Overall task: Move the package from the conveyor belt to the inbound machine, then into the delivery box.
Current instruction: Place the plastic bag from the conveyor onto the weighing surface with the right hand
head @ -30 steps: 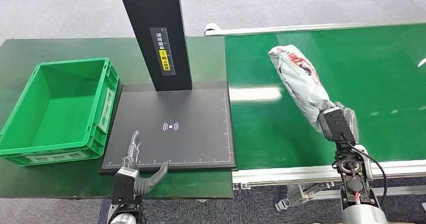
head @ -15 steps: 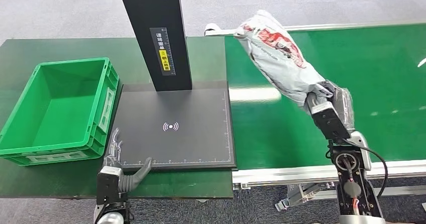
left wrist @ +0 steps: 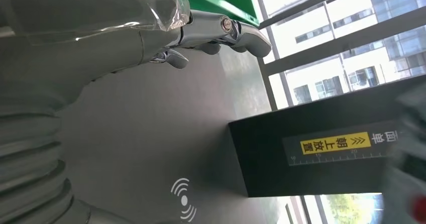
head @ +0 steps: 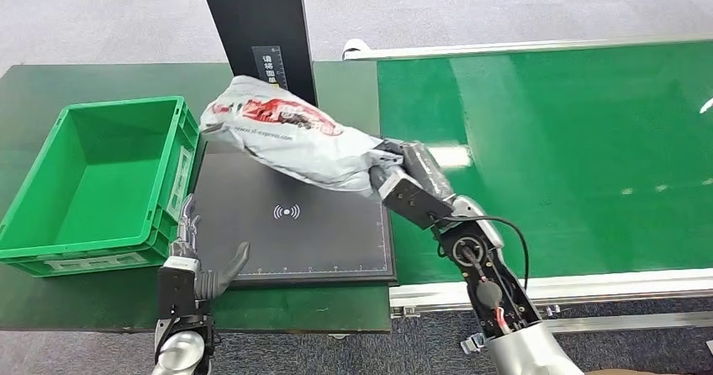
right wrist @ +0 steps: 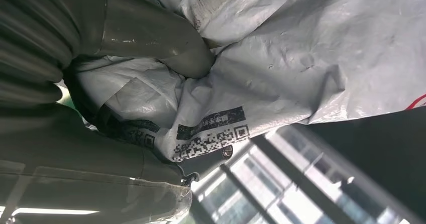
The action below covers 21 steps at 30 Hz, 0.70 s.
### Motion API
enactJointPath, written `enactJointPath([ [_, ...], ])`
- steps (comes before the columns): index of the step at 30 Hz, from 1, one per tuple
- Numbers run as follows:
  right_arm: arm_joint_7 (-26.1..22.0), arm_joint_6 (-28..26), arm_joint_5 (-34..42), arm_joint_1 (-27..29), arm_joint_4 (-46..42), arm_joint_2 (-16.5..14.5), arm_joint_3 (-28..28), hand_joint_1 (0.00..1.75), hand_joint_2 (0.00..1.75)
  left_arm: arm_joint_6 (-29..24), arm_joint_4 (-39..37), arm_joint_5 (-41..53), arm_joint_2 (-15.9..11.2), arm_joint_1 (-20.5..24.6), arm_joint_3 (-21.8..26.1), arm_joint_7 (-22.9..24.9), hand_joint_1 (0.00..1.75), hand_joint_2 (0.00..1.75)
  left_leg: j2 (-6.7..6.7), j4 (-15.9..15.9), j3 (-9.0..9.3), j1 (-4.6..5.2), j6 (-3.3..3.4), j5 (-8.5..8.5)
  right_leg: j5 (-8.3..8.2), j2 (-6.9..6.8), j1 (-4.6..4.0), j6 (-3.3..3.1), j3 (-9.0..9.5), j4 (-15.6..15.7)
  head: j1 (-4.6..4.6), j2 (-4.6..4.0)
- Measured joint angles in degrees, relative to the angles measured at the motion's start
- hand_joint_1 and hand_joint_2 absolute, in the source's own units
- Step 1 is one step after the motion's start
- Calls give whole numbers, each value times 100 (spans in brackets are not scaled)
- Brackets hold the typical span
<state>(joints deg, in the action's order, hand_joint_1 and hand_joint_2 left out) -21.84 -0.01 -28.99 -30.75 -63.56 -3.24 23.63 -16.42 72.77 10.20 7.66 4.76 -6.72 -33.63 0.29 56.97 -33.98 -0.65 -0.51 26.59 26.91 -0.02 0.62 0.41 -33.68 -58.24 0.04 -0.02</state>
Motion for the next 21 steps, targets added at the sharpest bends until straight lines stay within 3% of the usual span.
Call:
enactJointPath([
  [8,-68,12,108,-163,809,-263,378,175,175,56,-231,18,44,154,8,34,0,175,-3,1,-3,2,1,1,0,1,3,0,-2,2,1,0],
  [12,-57,87,75,-193,1054,-335,538,4,175,63,-298,58,61,174,8,65,0,175,-2,1,-2,2,1,1,0,1,2,0,-2,2,-1,0],
  [19,221,-196,-178,-200,1503,-399,769,0,175,53,-311,114,89,176,10,164,0,175,-2,1,-3,1,1,1,0,1,1,0,-2,2,2,1],
  [21,233,-211,-198,-199,1574,-400,802,0,87,54,-311,115,91,175,11,173,0,175,-3,1,-3,2,1,1,0,1,2,0,-2,2,3,1],
])
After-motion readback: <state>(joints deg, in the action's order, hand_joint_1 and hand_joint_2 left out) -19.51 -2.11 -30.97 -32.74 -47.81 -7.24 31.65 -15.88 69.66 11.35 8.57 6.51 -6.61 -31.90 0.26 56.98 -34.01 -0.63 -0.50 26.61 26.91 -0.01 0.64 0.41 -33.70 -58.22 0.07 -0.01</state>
